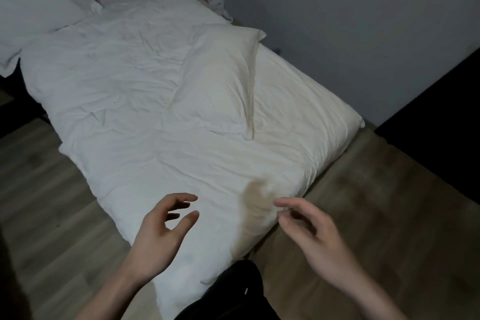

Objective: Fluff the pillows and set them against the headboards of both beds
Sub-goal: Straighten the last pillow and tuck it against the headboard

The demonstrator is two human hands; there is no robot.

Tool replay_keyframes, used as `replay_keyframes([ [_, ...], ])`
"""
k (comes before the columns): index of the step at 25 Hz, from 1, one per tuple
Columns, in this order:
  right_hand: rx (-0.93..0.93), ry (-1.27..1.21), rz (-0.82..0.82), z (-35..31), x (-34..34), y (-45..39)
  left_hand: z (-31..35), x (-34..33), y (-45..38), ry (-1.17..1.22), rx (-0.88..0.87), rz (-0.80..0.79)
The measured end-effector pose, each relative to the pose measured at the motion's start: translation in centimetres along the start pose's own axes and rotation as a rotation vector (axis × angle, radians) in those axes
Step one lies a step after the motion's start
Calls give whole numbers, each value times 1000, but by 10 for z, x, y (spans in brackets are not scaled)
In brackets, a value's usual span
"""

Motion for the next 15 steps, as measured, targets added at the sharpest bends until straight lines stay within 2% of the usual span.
replay_keyframes([
  [4, 32, 51, 11, -23, 40, -44, 16, -26, -45, 8, 22, 13],
  [10, 54, 99, 65, -53, 116, -99, 94, -91, -133, 38, -79, -83],
  [15, 33, 56, 65, -56, 175, -155, 127, -139, -179, 57, -26, -79],
])
Point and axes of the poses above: each hand's wrist, its own y-axis away from the middle knuckle, its own x-axis out of the back of the hand, z = x × y, the point moved 7 cm from there along -y, towards the middle knuckle, and after that the axes turned 8 degrees about -y, right-handed, at the moved point
